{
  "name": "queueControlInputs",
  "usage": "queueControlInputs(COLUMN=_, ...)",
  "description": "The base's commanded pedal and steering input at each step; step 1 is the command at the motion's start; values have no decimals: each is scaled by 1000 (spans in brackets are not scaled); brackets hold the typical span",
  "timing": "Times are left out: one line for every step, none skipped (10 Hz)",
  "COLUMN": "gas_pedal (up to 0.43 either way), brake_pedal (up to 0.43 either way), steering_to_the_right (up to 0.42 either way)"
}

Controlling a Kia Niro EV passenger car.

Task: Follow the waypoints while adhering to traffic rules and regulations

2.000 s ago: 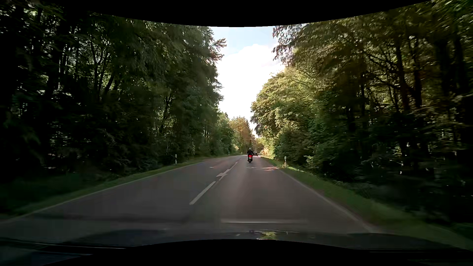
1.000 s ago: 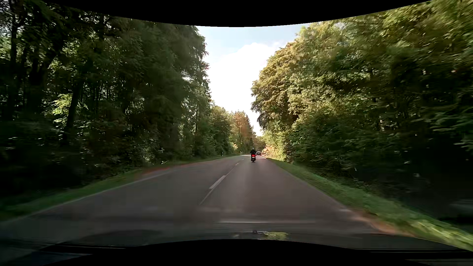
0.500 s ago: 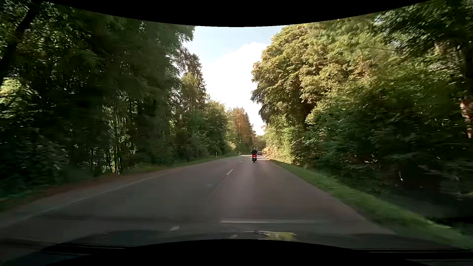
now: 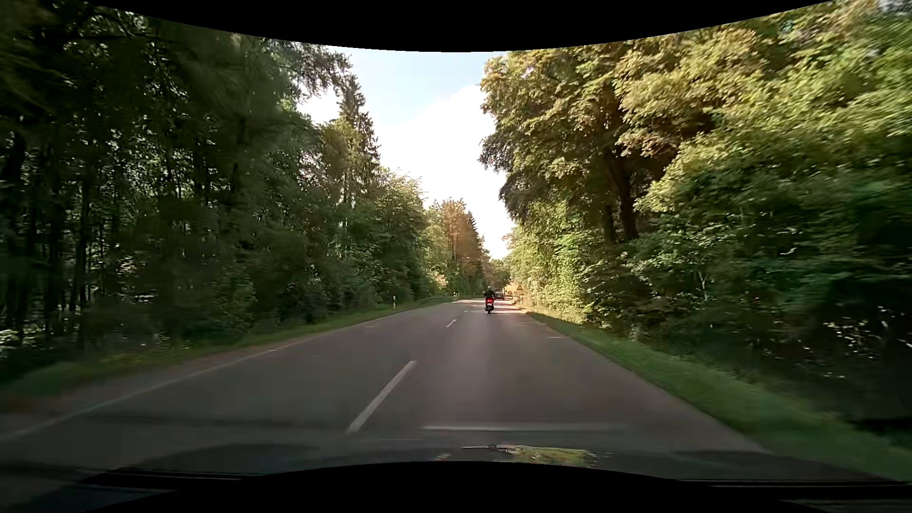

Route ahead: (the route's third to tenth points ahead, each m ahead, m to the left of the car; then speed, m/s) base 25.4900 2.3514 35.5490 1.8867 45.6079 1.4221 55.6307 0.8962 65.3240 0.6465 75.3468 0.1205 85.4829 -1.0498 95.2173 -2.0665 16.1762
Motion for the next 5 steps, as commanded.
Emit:
queueControlInputs(gas_pedal=220, brake_pedal=12, steering_to_the_right=7)
queueControlInputs(gas_pedal=220, brake_pedal=12, steering_to_the_right=8)
queueControlInputs(gas_pedal=220, brake_pedal=12, steering_to_the_right=8)
queueControlInputs(gas_pedal=220, brake_pedal=12, steering_to_the_right=7)
queueControlInputs(gas_pedal=220, brake_pedal=12, steering_to_the_right=8)
